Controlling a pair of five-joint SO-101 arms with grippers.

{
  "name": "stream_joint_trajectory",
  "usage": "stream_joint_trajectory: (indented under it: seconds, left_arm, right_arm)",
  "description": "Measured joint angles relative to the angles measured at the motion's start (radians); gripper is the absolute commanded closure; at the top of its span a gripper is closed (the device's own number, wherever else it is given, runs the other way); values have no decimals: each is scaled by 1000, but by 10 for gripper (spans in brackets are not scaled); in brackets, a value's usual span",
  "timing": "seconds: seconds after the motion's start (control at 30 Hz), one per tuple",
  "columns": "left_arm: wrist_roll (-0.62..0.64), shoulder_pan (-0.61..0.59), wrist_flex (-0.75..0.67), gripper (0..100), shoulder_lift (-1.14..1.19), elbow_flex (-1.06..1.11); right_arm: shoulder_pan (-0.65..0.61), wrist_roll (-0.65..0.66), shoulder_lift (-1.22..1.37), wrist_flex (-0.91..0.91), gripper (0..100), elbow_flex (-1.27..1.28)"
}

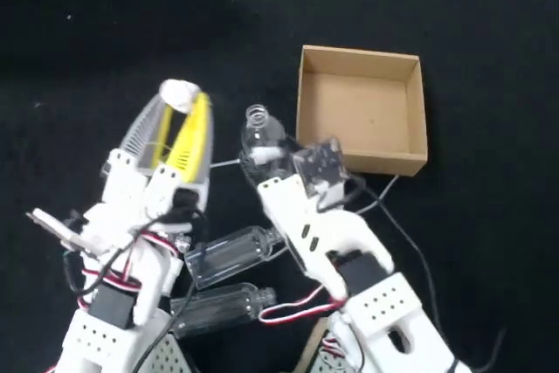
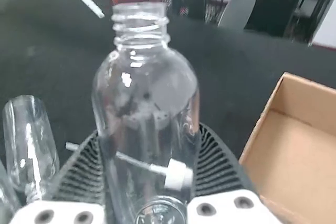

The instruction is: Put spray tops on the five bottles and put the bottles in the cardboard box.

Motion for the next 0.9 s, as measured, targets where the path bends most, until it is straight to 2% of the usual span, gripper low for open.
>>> stream_joint_trajectory:
  seconds: [0.13, 0.27, 0.33, 0.43, 0.63, 0.7, 0.8, 0.9]
  left_arm:
    - [0, 103, 0, 970, -17, 0]
    - [0, 126, -6, 970, -25, 0]
    - [0, 127, -55, 970, -26, 9]
    - [0, 127, -195, 970, -26, 46]
    - [2, 135, -557, 970, -26, 153]
    - [0, 135, -637, 970, -37, 153]
    - [0, 135, -611, 970, -21, 129]
    - [0, 135, -433, 970, -20, 20]
  right_arm:
    - [12, 0, -127, 0, 987, 52]
    - [15, 0, -215, -21, 987, 110]
    - [15, 0, -241, -75, 987, 152]
    - [15, 0, -249, -140, 987, 173]
    - [17, 0, -249, -164, 987, 175]
    - [20, 0, -249, -164, 987, 175]
    - [20, 0, -249, -164, 987, 175]
    - [20, 0, -249, -164, 987, 175]
